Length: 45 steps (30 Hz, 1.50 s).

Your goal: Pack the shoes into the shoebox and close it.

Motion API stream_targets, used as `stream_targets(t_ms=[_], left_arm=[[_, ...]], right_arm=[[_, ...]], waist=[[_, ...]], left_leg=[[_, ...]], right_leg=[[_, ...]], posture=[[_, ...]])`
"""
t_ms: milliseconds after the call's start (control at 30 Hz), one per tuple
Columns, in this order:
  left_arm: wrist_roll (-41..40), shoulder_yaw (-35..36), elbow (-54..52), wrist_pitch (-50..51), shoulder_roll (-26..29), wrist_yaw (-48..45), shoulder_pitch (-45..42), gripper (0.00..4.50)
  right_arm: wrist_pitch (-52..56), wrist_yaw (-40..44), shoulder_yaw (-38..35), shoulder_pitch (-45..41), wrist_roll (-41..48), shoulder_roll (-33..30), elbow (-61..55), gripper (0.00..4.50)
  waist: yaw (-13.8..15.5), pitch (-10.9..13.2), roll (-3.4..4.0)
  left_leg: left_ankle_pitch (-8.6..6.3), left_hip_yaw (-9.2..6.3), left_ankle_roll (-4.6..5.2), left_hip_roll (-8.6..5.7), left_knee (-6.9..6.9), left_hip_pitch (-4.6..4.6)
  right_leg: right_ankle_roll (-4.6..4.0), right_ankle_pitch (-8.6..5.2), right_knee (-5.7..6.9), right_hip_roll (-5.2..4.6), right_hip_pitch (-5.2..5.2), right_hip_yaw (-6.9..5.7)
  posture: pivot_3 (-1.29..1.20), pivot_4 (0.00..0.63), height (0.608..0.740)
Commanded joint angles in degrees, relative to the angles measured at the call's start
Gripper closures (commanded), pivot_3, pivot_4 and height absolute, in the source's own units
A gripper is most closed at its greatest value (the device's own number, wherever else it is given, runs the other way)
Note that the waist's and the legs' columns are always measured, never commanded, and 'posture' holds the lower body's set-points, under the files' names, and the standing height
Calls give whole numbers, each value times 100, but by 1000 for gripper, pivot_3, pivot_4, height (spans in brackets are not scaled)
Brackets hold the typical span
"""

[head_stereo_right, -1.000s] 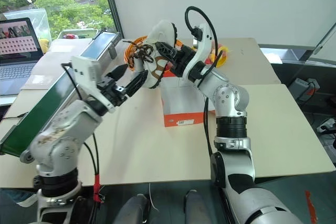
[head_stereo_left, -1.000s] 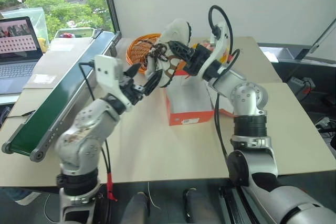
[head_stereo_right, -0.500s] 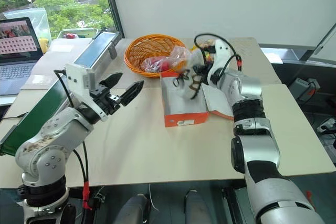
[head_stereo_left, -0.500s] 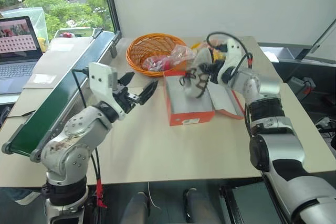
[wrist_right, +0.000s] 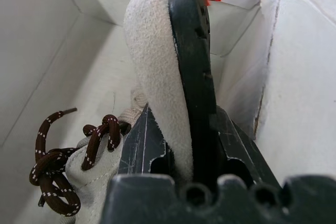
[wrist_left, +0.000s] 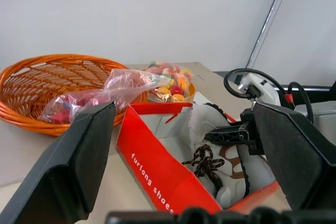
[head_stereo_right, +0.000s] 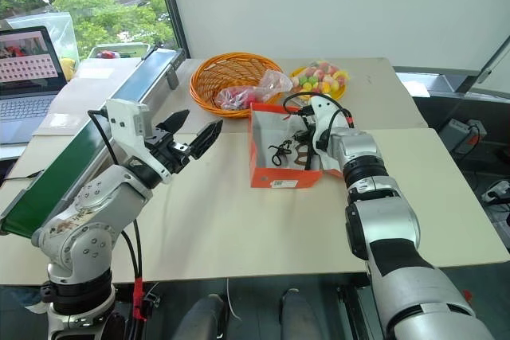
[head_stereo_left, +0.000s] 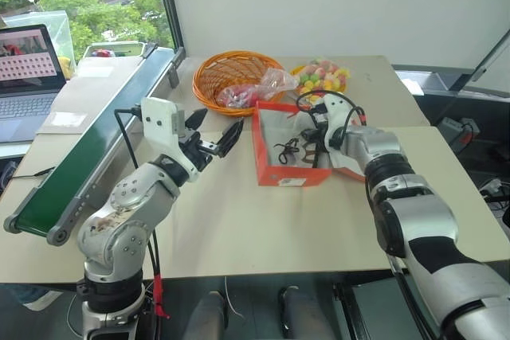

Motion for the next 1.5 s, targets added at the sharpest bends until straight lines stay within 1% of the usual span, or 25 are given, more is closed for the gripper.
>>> stream_targets(t_ms=[33,167,200,233,267,367,467,633,733,833,900,1033,1167,1267,1367,1500], left_arm=[[58,13,-316,-190,-32,81,45,57],[45,14,-370,-181,-58,146,92,57],[43,13,-381,-179,-59,155,103,57],[36,14,-389,-176,-61,161,112,57],[31,18,-396,-172,-60,166,120,57],[28,32,-379,-168,-52,177,105,57],[52,40,-324,-179,-6,136,76,57],[63,107,-194,-199,104,46,-20,57],[267,171,-88,-231,265,97,-109,57],[889,414,288,-245,605,439,-51,57],[1166,560,524,-329,773,526,44,57],[1444,842,825,-616,947,408,361,57],[1287,1197,968,-783,902,226,483,28],[1300,1531,1087,-779,921,272,591,28],[1352,1876,1288,-729,1035,281,686,28],[1391,2270,1543,-694,1112,351,866,28]], right_arm=[[-175,46,31,-178,-181,36,74,2213],[-277,-95,3,-274,-299,89,-13,860],[-294,-118,-5,-289,-314,106,-55,437],[-338,-161,-19,-309,-323,122,-119,143],[-377,-262,-43,-349,-327,140,-217,67],[-336,-433,-71,-474,-309,228,-744,67],[-153,-428,-19,-444,-288,299,-1384,67],[594,-404,-15,-231,-168,310,-2844,67],[1088,165,-246,9,457,278,-3935,67],[1408,1576,-297,656,1522,-22,-5456,67],[1577,1945,-276,966,1836,-192,-5995,67],[1741,2261,-200,1504,2188,-420,-6600,67],[1854,2364,-152,1839,2526,-297,-6934,24],[1717,2354,61,2051,2460,-239,-7128,24],[1444,2156,287,2211,2105,-232,-7177,24],[1305,2093,405,2419,2050,-173,-7165,24]], waist=[[3,0,0],[1,0,0],[1,0,0],[2,0,0],[1,0,0],[-8,1,1],[-31,1,2],[0,1,3],[30,1,3],[33,1,3],[25,2,4],[-3,1,4],[0,1,4],[-1,1,4],[7,1,4],[12,1,4]], left_leg=[[0,0,0,0,0,0],[0,0,0,0,0,-2],[0,0,0,0,0,-3],[0,0,0,0,0,-5],[0,0,0,-1,0,-5],[0,0,0,-1,0,-6],[0,0,0,0,0,-6],[0,-1,0,0,0,-9],[0,-4,0,0,0,-11],[0,-4,0,0,0,-11],[-2,-7,3,0,0,-11],[-2,-3,3,-1,1,-2],[-2,-3,3,3,1,1],[-2,-2,2,2,1,2],[-2,-3,2,2,1,0],[-2,-2,2,2,1,2]], right_leg=[[0,0,0,0,0,0],[0,0,1,0,-4,0],[0,0,1,0,-4,0],[0,0,0,0,-5,0],[0,0,0,-1,-5,0],[0,1,1,-1,-7,0],[-1,1,4,0,-12,1],[0,1,3,0,-12,0],[0,1,2,0,-12,-3],[0,1,1,0,-11,-4],[1,1,-1,1,-10,-6],[2,1,2,-1,-5,-2],[1,1,9,2,-9,-2],[1,1,6,0,-6,-2],[1,1,7,0,-9,-3],[1,1,8,0,-9,-2]], posture=[[0,150,740],[0,150,740],[0,150,740],[0,150,740],[0,150,740],[0,150,740],[0,150,740],[0,150,740],[0,150,740],[0,150,740],[0,150,740],[0,150,740],[0,150,740],[0,150,740],[0,150,740],[0,150,740]])
